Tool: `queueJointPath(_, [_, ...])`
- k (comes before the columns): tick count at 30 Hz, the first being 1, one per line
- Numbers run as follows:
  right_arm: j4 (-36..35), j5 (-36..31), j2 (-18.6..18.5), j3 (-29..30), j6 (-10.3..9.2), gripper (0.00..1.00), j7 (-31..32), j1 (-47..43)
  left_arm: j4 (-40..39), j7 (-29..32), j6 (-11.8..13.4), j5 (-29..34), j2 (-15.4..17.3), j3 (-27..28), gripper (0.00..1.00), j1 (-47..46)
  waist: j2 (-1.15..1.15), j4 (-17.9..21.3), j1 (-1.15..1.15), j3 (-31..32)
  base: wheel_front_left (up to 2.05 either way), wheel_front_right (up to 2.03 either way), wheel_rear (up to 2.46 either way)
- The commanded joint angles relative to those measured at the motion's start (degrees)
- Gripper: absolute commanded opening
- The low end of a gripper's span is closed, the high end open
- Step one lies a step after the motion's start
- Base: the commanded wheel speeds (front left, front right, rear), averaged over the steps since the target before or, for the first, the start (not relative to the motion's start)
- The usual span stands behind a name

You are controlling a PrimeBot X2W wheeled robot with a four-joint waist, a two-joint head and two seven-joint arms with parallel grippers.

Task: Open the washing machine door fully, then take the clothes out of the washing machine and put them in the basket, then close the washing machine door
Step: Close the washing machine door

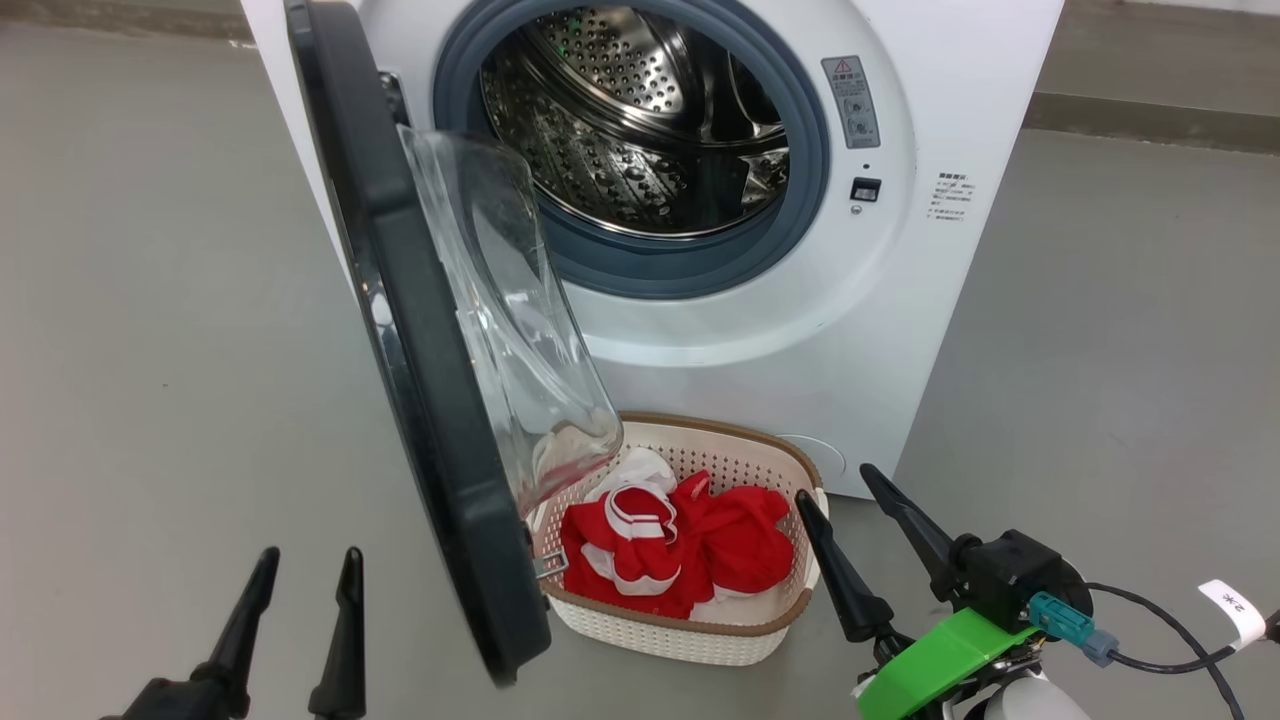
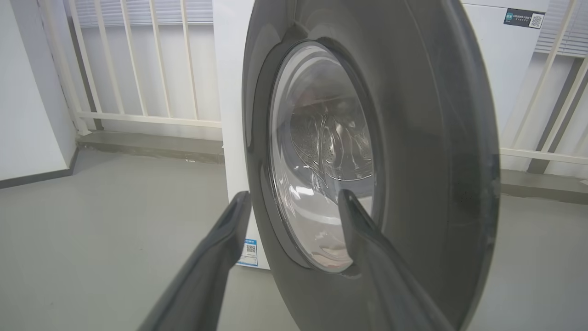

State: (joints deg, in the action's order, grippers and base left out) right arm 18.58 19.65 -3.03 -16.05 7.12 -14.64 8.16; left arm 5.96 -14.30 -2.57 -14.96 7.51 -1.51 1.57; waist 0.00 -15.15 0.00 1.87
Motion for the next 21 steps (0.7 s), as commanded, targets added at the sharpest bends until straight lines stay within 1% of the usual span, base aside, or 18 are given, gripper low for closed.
queueJointPath(1, [-1.58, 0.16, 0.15, -1.11, 0.36, 1.0, -0.36, 0.63, -1.82, -0.69, -0.35, 0.89, 0.12, 2.57, 1.0, -0.65, 0.0, -0.03, 0.0, -0.05, 0.0, 0.0, 0.0])
queueJointPath(20, [-1.47, 0.51, 0.15, -1.51, 0.36, 1.0, -0.36, 0.11, -1.13, -0.7, -1.39, 3.74, -1.59, 4.14, 1.0, -0.45, 0.0, 0.04, 0.0, 0.69, 0.0, 0.0, 0.0])
queueJointPath(21, [-1.48, 0.57, 0.15, -1.55, 0.36, 1.0, -0.36, 0.07, -0.96, -0.7, -1.41, 4.08, -1.46, 4.13, 0.98, -0.54, 0.0, 0.05, 0.0, 0.77, 0.0, 0.0, 0.0])
